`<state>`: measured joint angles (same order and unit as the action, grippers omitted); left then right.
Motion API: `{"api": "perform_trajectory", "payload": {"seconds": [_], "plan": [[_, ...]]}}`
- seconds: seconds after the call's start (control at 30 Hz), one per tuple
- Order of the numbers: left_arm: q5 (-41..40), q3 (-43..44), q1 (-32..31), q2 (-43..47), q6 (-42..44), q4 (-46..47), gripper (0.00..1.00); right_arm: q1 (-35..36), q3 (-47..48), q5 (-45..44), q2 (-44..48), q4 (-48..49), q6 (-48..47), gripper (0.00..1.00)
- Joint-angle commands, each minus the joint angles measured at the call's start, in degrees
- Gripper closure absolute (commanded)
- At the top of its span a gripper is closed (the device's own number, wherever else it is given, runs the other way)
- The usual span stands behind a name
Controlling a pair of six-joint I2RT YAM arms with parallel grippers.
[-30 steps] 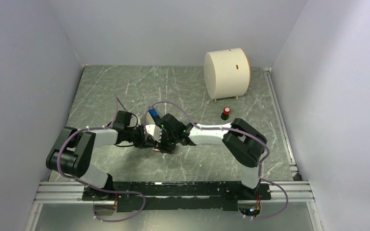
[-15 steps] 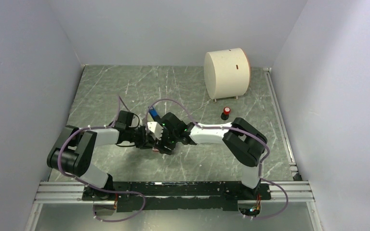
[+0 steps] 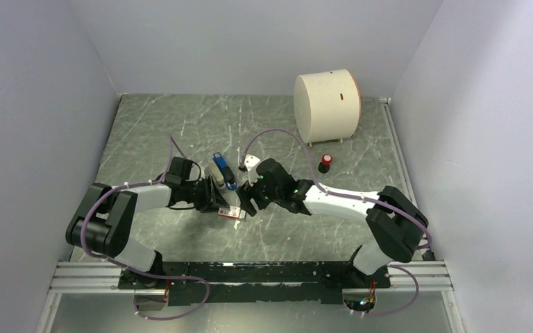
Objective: Load the staples into the stapler
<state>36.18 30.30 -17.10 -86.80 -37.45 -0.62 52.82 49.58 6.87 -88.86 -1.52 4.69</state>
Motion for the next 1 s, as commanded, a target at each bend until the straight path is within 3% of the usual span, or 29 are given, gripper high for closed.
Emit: {"api": "perform_trajectory", "payload": {"seconds": [0.0, 0.1, 0.27, 0.4, 0.63, 0.97], "plan": [[0.5, -1.1, -0.4, -0.6, -0.5, 2.8, 0.60, -0.1, -3.6, -0.6, 1.5, 4.8, 1.3, 0.26], [2.5, -1.8, -0.4, -1.5, -1.8, 4.7, 0.64, 0.0, -3.3, 2.2, 0.6, 4.8, -3.3, 0.26], [2.2, -3.2, -0.4, -1.1, -3.9, 6.2, 0.71, 0.8, 3.2, -12.5, -3.7, -3.5, 12.2, 0.24], [3.3, -4.9, -0.4, -1.1, -6.2, 9.5, 0.72, 1.7, 2.6, -14.2, -4.6, -3.9, 22.2, 0.25], [2.3, -4.8, -0.4, -1.2, -5.3, 9.0, 0.71, 3.3, 6.4, -14.7, -9.0, -9.5, 27.2, 0.29], [0.7, -3.9, -0.3, -1.4, -4.4, 7.6, 0.69, 3.3, 7.5, -14.4, -9.6, -14.4, 27.2, 0.51]]}}
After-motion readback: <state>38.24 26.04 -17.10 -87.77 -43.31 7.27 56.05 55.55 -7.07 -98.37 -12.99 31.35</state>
